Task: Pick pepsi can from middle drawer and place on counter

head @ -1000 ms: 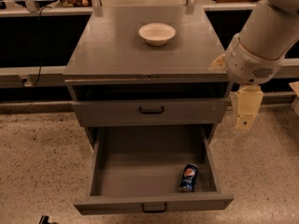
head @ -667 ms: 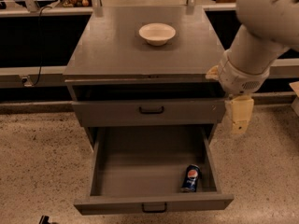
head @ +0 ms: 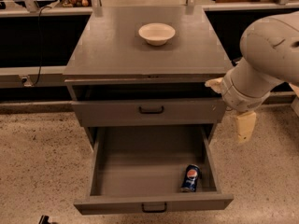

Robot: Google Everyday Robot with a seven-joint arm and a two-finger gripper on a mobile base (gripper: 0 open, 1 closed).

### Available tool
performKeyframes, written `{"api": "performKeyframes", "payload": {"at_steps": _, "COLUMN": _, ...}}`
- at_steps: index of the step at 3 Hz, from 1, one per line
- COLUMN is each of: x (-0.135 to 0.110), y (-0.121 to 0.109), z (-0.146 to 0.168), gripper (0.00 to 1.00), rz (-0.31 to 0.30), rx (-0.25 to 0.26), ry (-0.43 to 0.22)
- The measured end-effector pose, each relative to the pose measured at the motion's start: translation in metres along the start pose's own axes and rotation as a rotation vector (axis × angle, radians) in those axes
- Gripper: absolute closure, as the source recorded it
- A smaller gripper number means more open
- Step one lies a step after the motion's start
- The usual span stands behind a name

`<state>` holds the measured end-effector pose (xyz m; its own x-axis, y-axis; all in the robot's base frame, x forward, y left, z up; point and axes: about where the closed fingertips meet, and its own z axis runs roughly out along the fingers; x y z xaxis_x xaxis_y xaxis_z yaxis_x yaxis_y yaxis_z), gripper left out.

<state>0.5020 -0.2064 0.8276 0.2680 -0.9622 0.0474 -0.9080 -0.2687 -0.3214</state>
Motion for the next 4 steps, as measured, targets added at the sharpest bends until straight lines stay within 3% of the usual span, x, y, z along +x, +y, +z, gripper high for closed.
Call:
{"api": "performKeyframes", "payload": {"at_steps": 1, "x": 0.005, "y": 0.002, "z": 0.018, "gripper": 0.00, "rz": -0.005, "rx": -0.075, "ry": 0.041}}
{"api": "performKeyframes", "payload": {"at_steps": 2, "x": 0.035, "y": 0.007, "z": 0.067, "gripper": 0.00, "rz": -0.036, "rx": -0.133, "ry": 0.030}}
{"api": "performKeyframes", "payload": {"at_steps": 3, "x": 0.044, "y": 0.024, "z": 0.116, "gripper": 0.00, "rz": -0.129, "rx": -0.103, "ry": -0.055}}
{"api": "performKeyframes", "payload": {"at_steps": 4, "x": 0.057, "y": 0.015, "z": 0.121, "gripper": 0.00, "rz": -0.189, "rx": -0.024, "ry": -0.048}}
